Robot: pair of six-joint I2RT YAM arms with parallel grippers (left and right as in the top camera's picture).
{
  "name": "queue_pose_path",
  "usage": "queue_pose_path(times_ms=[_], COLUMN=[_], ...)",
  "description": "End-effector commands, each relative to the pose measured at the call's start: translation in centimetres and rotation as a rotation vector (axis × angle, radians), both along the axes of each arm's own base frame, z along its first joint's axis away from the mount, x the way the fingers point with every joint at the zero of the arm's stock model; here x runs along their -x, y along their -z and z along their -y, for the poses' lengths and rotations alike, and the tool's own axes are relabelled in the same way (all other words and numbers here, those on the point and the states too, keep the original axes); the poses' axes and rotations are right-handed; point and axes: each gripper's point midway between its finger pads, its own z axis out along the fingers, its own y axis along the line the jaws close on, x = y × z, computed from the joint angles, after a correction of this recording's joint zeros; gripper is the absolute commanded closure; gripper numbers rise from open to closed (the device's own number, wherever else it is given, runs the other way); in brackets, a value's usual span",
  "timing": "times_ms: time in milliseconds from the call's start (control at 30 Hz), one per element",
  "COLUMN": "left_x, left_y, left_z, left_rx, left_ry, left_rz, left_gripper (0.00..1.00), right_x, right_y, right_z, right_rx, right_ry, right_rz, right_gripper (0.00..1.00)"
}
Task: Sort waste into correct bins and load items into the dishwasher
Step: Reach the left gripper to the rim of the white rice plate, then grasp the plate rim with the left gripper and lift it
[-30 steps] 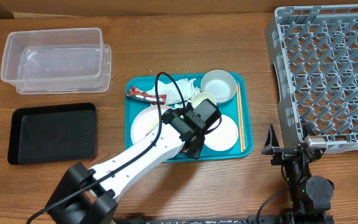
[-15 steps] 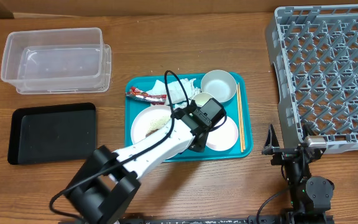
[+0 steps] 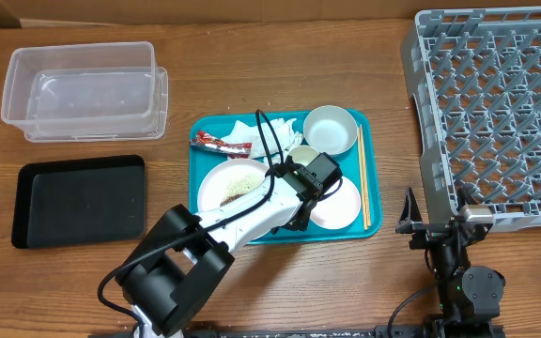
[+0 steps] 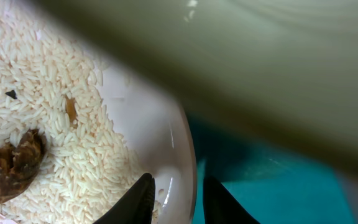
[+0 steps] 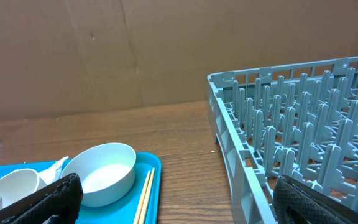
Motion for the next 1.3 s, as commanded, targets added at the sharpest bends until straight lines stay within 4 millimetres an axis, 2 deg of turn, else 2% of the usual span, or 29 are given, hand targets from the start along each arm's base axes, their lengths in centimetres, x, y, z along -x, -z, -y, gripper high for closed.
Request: queue_pose_path(times_ms=[0,333,500,700,1033,1267], left_x=[-0.7,-1.2,-1.2,-1.3,-1.5,-2.0], left_y=[-0.1,-0.3,-0.3,-0.3,-0.6,-2.4], left_z=[0.1,-0.3,-0.3,-0.3,-0.2,-0.7], left_rx=[-0.007,-0.033,-0.033,-0.032,-0.034,-0.082], left_ry=[-0.022,-0.023,-0.023,-0.023,-0.024,-0.024], left_rz=[0.027,0.054,0.054,0.056,0.065,0.078], left_gripper=[0.72,0.73,0.86,0.93,0.96,0.96], right_x=[0.0,0.0,0.0,0.0,0.0,0.0], right_y=[0.1,0.1,0.1,0.1,0.1,0.1], right_z=[0.0,0.0,0.0,0.0,0.0,0.0], right_rx=[0.004,0.004,0.004,0.004,0.004,0.004], right_ry=[0.002,0.002,0.002,0.002,0.002,0.002], right_rz=[0.007,0.007,0.007,0.007,0.007,0.007], right_gripper=[0.00,0.00,0.00,0.00,0.00,0.00])
